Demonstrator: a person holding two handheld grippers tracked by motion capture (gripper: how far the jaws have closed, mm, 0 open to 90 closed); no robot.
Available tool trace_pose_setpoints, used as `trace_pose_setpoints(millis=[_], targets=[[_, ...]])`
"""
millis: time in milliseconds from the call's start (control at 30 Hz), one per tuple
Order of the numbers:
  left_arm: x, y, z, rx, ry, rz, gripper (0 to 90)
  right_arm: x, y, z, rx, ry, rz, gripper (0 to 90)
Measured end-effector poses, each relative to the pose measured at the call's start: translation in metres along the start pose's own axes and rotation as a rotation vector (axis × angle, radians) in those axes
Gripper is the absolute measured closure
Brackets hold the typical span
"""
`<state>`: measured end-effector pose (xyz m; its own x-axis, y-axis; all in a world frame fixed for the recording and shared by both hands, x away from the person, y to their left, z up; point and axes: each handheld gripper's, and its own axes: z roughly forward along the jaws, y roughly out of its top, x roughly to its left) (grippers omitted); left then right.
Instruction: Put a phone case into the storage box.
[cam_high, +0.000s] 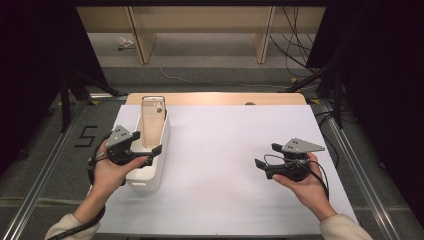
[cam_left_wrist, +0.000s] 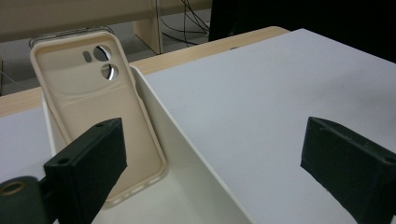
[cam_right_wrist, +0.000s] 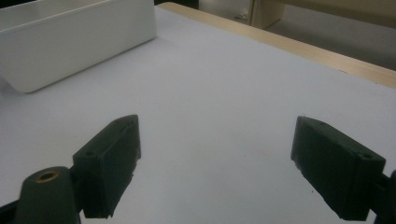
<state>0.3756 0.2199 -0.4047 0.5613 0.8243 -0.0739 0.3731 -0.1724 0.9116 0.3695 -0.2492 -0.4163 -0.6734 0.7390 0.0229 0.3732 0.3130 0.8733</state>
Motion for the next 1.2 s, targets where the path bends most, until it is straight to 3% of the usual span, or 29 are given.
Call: trace_pose_setpoints(millis=[333,833,1200], targets=[[-0.019,-0.014,-0.008,-0.01,-0.026,0.045,5.9,-0.001,0.0,-0.001,-0.002,0.0,-0.004,16.7],[-0.026,-0.032,-0.014,0.002,-0.031,0.093,5.4,-0.001,0.0,-0.001,-0.007,0.003,-0.002,16.8],[-0.028,-0.032,-0.015,-0.005,-0.041,0.091,5.3,-0.002,0.0,-0.001,-0.015,0.001,0.003,16.7]])
